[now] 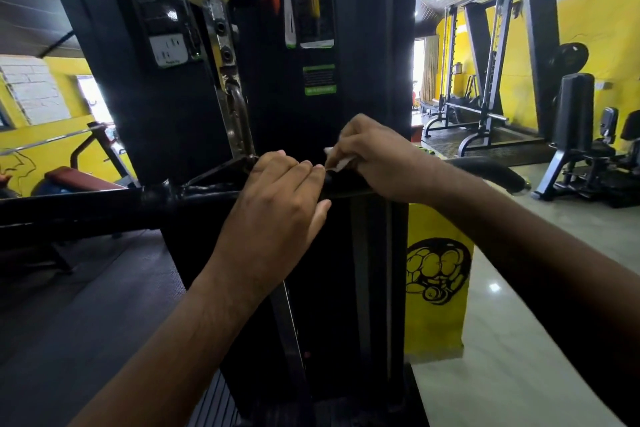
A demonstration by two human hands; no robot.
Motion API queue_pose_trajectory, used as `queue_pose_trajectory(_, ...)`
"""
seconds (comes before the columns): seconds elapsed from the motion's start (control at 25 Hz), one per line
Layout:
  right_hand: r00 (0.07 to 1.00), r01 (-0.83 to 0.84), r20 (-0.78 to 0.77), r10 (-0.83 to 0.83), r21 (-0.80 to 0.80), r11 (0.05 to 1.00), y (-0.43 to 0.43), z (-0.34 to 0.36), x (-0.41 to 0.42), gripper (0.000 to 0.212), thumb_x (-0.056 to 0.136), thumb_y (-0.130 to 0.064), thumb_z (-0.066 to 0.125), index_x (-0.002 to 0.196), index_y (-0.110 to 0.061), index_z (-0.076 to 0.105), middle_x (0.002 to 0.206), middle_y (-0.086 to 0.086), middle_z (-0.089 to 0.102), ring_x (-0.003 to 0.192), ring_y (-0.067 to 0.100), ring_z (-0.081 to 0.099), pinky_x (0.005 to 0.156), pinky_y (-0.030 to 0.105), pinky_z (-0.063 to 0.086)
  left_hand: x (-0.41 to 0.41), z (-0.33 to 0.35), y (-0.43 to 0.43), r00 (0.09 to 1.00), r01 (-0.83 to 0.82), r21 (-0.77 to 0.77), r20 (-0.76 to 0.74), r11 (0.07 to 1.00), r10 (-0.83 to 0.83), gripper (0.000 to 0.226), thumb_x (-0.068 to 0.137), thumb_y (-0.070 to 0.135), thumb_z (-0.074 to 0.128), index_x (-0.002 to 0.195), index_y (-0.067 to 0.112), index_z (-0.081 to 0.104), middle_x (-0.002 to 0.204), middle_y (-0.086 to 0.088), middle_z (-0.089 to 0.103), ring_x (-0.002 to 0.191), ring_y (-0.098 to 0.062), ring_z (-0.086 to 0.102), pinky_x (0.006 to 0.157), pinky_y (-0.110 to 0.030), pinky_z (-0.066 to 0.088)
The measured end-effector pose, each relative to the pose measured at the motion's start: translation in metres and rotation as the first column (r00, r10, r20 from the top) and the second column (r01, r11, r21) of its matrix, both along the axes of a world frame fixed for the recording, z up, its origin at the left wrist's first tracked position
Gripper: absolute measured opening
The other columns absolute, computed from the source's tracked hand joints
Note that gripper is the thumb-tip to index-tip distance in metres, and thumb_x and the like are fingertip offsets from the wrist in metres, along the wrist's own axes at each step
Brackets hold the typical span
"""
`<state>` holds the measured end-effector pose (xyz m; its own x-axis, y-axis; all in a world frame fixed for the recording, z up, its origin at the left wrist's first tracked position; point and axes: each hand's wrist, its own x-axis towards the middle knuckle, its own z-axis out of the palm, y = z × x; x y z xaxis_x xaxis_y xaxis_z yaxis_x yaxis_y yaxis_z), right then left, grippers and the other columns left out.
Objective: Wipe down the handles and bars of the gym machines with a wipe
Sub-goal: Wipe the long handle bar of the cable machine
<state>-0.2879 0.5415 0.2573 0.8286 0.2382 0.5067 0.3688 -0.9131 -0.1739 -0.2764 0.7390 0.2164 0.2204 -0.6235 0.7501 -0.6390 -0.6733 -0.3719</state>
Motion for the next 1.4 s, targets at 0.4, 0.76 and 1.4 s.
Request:
queue_pose_trajectory(0.4,0.973,-0.097,-0.209,0.094,-0.004,0.995,0.0,0.017,0.002,0.025,0.099,-0.012,0.049,0.111,-0.024,0.067,0.102,-0.013,0.067,0.095,0.002,0.062,0.081,0.017,0.048,0.0,-0.001,-0.001,1.0,0.012,-0.005,-0.001,1.0,-0.012,0.038,0.083,0.024,0.068,0.114,0.002,0.066,0.107,-0.013,0.07,0.103,-0.026,0.062,0.107,-0.041,0.036)
queue_pose_trajectory(0.76,0.964,0.1,0.223,-0.143,0.195,0.976,0.045,-0.032,-0.035,0.028,0.088,-0.005,0.057,0.11,-0.017,0.069,0.105,0.001,0.065,0.096,0.021,0.06,0.083,0.032,0.051,-0.001,-0.001,0.0,0.993,0.066,-0.115,-0.093,0.991,-0.077,0.052,0.077,0.015,0.072,0.124,-0.002,0.058,0.102,-0.013,0.068,0.1,-0.026,0.061,0.11,-0.039,0.034)
queue_pose_trajectory(1.4,0.985,0.159,0.084,-0.152,-0.095,0.983,-0.016,-0.001,-0.01,0.047,0.09,0.005,0.043,0.121,-0.022,0.066,0.119,0.0,0.066,0.112,0.02,0.06,0.092,0.028,0.047,0.0,-0.001,-0.005,0.999,0.035,-0.044,-0.018,0.998,-0.036,0.04,0.088,0.023,0.066,0.12,0.0,0.064,0.114,-0.014,0.068,0.106,-0.027,0.061,0.108,-0.044,0.037)
